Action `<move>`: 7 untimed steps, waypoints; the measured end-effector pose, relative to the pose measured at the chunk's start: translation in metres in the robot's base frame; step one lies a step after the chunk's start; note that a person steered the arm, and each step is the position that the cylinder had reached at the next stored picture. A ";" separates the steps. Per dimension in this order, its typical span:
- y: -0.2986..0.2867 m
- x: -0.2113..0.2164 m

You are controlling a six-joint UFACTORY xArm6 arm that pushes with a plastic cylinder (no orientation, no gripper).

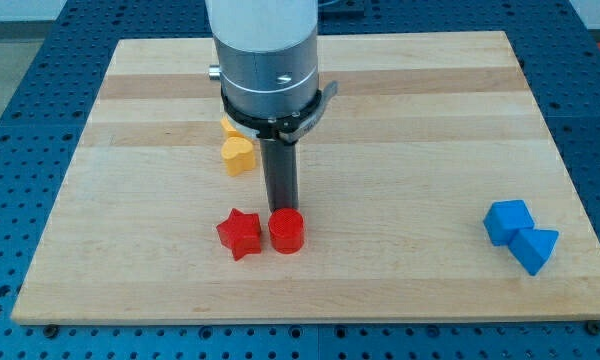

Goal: Separate the blue blocks

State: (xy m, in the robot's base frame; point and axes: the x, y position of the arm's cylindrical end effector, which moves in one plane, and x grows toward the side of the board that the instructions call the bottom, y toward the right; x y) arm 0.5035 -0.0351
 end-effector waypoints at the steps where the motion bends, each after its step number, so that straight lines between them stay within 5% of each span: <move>1: 0.064 -0.017; 3: 0.243 -0.020; 4: 0.274 -0.018; 5: 0.276 0.034; 7: 0.277 0.040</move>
State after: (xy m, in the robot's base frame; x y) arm 0.5436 0.2419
